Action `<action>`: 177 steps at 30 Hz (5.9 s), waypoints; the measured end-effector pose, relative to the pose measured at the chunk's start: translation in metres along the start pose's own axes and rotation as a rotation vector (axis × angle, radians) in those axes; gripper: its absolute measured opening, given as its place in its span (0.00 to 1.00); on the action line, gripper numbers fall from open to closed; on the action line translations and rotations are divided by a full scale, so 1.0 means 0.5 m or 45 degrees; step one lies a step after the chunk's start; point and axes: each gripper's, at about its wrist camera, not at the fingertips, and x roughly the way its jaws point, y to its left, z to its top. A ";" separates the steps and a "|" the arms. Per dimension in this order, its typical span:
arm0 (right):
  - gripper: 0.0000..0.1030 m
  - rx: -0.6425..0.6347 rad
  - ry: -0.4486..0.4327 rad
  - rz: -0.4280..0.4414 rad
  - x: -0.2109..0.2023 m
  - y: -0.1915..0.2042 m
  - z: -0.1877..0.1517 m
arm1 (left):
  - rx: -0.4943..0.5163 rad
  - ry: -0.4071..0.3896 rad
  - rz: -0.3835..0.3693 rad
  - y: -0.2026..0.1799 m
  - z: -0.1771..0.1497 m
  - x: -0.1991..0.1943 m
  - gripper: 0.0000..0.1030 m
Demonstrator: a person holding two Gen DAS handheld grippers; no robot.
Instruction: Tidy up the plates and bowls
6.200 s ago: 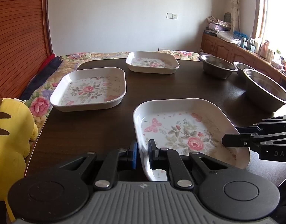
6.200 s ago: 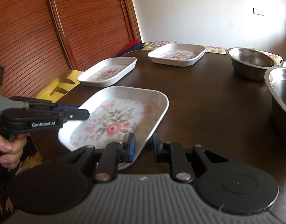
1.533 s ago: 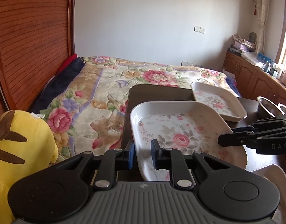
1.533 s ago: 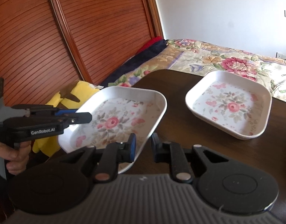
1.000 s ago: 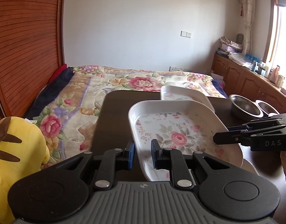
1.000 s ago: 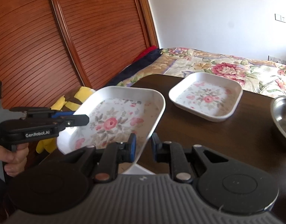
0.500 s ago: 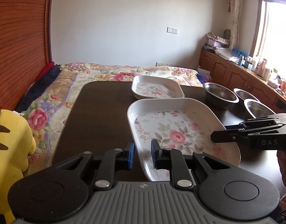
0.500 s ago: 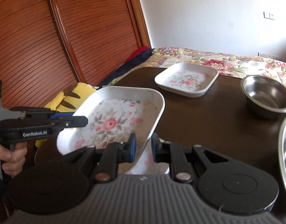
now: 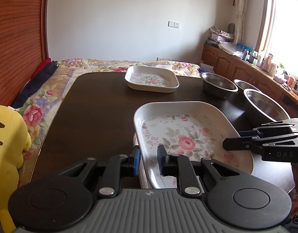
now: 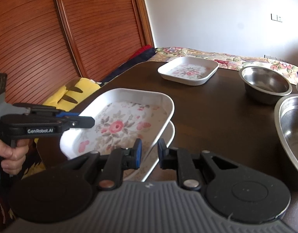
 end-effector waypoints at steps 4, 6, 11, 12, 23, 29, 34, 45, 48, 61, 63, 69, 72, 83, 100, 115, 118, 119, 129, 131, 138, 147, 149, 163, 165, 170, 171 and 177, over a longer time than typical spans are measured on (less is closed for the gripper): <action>0.19 -0.006 0.002 -0.003 -0.004 0.001 -0.008 | 0.004 0.009 0.001 -0.005 -0.005 0.002 0.19; 0.19 -0.002 0.003 -0.006 -0.005 -0.002 -0.008 | 0.007 0.015 0.001 -0.009 -0.007 0.003 0.19; 0.19 0.001 0.002 -0.007 -0.006 -0.002 -0.007 | 0.017 0.024 0.008 -0.013 -0.011 0.007 0.19; 0.19 0.001 0.004 -0.007 -0.005 -0.002 -0.007 | 0.018 0.023 0.009 -0.013 -0.011 0.007 0.19; 0.20 0.001 0.012 -0.007 0.000 0.000 -0.006 | 0.021 0.026 0.009 -0.013 -0.012 0.010 0.19; 0.21 0.003 0.022 -0.002 0.005 -0.002 -0.011 | 0.031 0.025 0.043 -0.011 -0.012 0.013 0.19; 0.21 -0.004 -0.003 0.006 -0.004 -0.001 -0.008 | 0.019 0.020 0.040 -0.003 -0.011 0.010 0.19; 0.21 0.007 -0.070 -0.026 -0.023 -0.016 0.007 | 0.037 -0.029 0.033 -0.008 0.008 -0.007 0.19; 0.21 0.013 -0.077 -0.033 -0.023 -0.019 0.010 | 0.041 -0.029 0.028 -0.010 0.011 -0.007 0.20; 0.21 0.001 -0.136 -0.045 -0.025 -0.024 0.052 | 0.074 -0.054 0.024 -0.019 0.051 -0.001 0.27; 0.21 -0.008 -0.149 -0.047 -0.026 -0.025 0.063 | 0.081 -0.064 0.026 -0.020 0.059 -0.002 0.28; 0.21 -0.019 -0.180 -0.052 -0.029 -0.030 0.084 | 0.102 -0.081 0.030 -0.026 0.076 -0.004 0.31; 0.21 -0.022 -0.187 -0.056 -0.027 -0.034 0.095 | 0.109 -0.089 0.030 -0.027 0.086 -0.004 0.35; 0.21 -0.042 -0.190 -0.101 0.001 -0.047 0.146 | 0.148 -0.166 0.029 -0.033 0.144 -0.004 0.64; 0.42 -0.008 -0.120 -0.228 0.118 -0.090 0.223 | 0.171 -0.184 0.025 -0.003 0.230 0.091 0.70; 0.52 0.106 -0.007 -0.314 0.224 -0.140 0.251 | 0.155 -0.113 0.005 0.049 0.278 0.215 0.74; 0.52 0.122 0.016 -0.325 0.241 -0.148 0.255 | 0.149 -0.091 -0.003 0.057 0.287 0.241 0.74; 0.52 0.127 0.021 -0.325 0.244 -0.150 0.256 | 0.148 -0.085 -0.004 0.060 0.290 0.250 0.74; 0.51 0.164 0.065 -0.325 0.274 -0.167 0.257 | 0.126 -0.008 -0.003 0.083 0.309 0.334 0.65; 0.51 0.168 0.076 -0.326 0.281 -0.170 0.256 | 0.112 0.007 -0.007 0.090 0.307 0.349 0.64; 0.47 0.195 0.111 -0.327 0.307 -0.182 0.257 | 0.069 0.071 -0.016 0.106 0.306 0.402 0.53; 0.29 0.206 0.126 -0.333 0.319 -0.194 0.249 | 0.009 0.118 -0.022 0.126 0.304 0.435 0.24; 0.27 0.202 0.127 -0.332 0.320 -0.194 0.249 | 0.007 0.127 -0.033 0.126 0.302 0.439 0.19; 0.18 0.263 0.105 -0.254 0.306 -0.204 0.233 | -0.020 0.144 -0.039 0.126 0.294 0.414 0.14; 0.18 0.262 0.095 -0.249 0.301 -0.201 0.230 | -0.041 0.140 -0.055 0.131 0.290 0.405 0.14; 0.17 0.310 0.073 -0.196 0.284 -0.203 0.223 | -0.057 0.134 -0.068 0.132 0.284 0.379 0.14; 0.17 0.309 0.071 -0.192 0.282 -0.202 0.221 | -0.055 0.132 -0.067 0.131 0.283 0.373 0.14; 0.17 0.307 0.047 -0.169 0.264 -0.193 0.213 | -0.054 0.114 -0.058 0.119 0.271 0.336 0.14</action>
